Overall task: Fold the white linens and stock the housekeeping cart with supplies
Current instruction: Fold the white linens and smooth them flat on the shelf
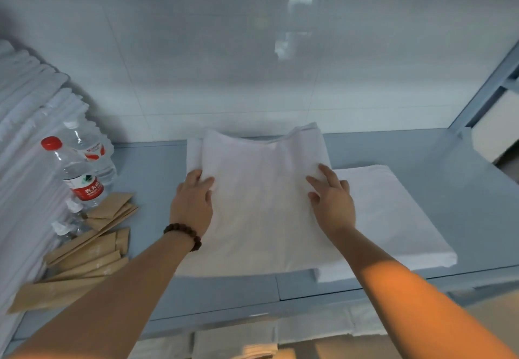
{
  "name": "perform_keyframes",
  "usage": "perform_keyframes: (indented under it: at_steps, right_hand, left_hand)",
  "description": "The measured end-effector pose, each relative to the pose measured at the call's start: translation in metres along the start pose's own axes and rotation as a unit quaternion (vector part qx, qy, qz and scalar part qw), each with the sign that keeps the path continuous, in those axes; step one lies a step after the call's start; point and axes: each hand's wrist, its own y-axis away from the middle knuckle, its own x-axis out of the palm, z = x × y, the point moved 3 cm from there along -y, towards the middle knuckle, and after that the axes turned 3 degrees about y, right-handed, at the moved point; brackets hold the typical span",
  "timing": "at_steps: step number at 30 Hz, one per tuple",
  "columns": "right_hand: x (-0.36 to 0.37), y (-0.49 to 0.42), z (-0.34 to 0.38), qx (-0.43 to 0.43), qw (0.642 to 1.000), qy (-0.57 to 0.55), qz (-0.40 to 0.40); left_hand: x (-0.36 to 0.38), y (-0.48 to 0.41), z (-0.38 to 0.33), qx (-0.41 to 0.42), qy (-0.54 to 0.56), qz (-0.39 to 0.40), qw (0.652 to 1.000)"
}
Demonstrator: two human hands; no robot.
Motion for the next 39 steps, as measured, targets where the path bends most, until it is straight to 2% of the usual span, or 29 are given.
perform_keyframes:
  at_steps: [3,9,14,19,30,33,35,37,39]
  right_hand:
    - [-0.028,-0.013,-0.046,0.01,1.0,0.02,-0.008]
    - [-0.062,-0.033,-0.161,0.014,1.0,0.025,-0.009]
    - [-0.072,-0.051,-0.244,0.015,0.999,0.029,0.035]
    - [-0.065,-0.064,-0.293,-0.002,0.997,0.03,0.072]
    - [-0.009,-0.069,-0.33,0.012,0.989,0.051,0.138]
    - [-0.006,-0.065,-0.327,0.01,0.973,0.14,0.186]
    - [-0.002,-0.06,-0.309,-0.044,0.965,0.186,0.182]
    - [0.009,-0.051,-0.282,-0.117,0.96,0.174,0.184]
    - [0.024,-0.038,-0.26,-0.152,0.952,0.155,0.215]
  left_hand:
    - [0.017,-0.011,-0.053,0.038,0.013,-0.001,0.999]
    - [0.088,-0.01,-0.144,0.043,0.033,0.029,0.998]
    - [0.155,-0.002,-0.2,-0.001,0.016,0.045,0.999]
    - [0.199,0.008,-0.225,-0.048,-0.003,0.062,0.997]
    - [0.244,0.011,-0.202,-0.123,-0.034,0.123,0.984]
    - [0.246,0.016,-0.209,-0.153,-0.164,0.155,0.962]
    - [0.253,0.016,-0.224,-0.111,-0.244,0.152,0.951]
    - [0.268,0.016,-0.243,-0.037,-0.233,0.16,0.958]
    - [0.287,0.02,-0.252,-0.003,-0.216,0.205,0.954]
